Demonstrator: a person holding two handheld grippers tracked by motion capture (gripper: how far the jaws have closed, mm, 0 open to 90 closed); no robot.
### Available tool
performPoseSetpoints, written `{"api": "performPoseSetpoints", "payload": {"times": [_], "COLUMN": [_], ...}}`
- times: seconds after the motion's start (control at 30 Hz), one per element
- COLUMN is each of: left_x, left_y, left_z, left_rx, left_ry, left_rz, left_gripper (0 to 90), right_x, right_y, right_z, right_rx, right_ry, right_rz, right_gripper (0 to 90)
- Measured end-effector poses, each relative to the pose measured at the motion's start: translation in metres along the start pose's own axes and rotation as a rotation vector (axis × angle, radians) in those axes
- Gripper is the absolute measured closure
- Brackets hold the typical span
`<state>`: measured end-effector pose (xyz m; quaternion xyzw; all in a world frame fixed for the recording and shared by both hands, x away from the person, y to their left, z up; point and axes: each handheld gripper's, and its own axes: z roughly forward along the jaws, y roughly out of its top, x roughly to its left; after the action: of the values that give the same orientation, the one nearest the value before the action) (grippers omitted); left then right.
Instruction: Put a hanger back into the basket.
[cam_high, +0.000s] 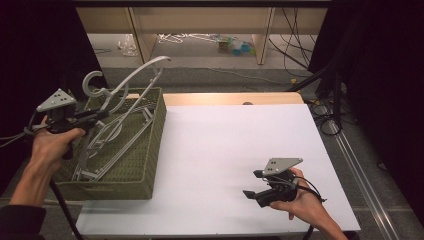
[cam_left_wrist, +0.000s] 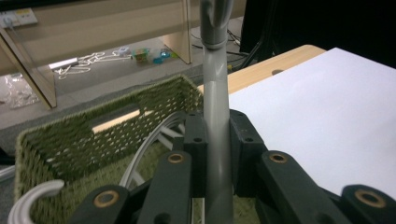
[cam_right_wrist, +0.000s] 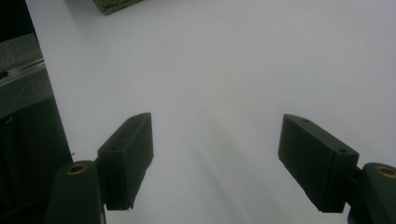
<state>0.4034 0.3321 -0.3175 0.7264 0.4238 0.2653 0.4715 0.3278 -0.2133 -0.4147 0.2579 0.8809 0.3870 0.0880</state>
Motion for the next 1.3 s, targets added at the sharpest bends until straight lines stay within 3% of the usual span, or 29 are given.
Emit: {"api": "performPoseSetpoints", "payload": {"times": [0.3,0.57,0.67,0.87,0.93,0.97,1.2,1.3], "left_x": [0.020,0.031,0.034,0.041,0.040,0.040,0.038,0.039], "left_y": [-0.024,-0.046,-0.053,-0.064,-0.066,-0.067,-0.070,-0.072], "left_z": [0.000,0.003,0.006,0.009,0.010,0.011,0.029,0.034], "left_rx": [0.047,0.124,0.168,0.201,0.211,0.236,0.303,0.301], "left_ry": [0.030,0.038,0.029,0.015,-0.003,-0.012,-0.033,-0.035], "left_rz": [-0.027,-0.012,-0.013,-0.072,-0.072,-0.052,-0.066,-0.111], "left_gripper": [79.1,79.2,79.1,79.1,79.0,79.1,79.1,79.0], "right_x": [0.000,-0.001,-0.001,-0.001,-0.002,-0.002,-0.002,-0.003], "right_y": [0.000,-0.001,-0.001,-0.002,-0.002,-0.002,-0.003,-0.003], "right_z": [0.000,0.001,0.001,0.001,0.001,0.002,0.003,0.004], "right_rx": [0.002,0.006,0.007,0.010,0.012,0.013,0.015,0.026], "right_ry": [0.001,-0.002,-0.003,-0.002,-0.004,-0.004,-0.005,0.000], "right_rz": [-0.001,0.007,0.005,0.007,0.006,0.005,0.005,0.002], "right_gripper": [27.2,27.2,27.2,27.2,27.1,27.1,27.2,27.1]}}
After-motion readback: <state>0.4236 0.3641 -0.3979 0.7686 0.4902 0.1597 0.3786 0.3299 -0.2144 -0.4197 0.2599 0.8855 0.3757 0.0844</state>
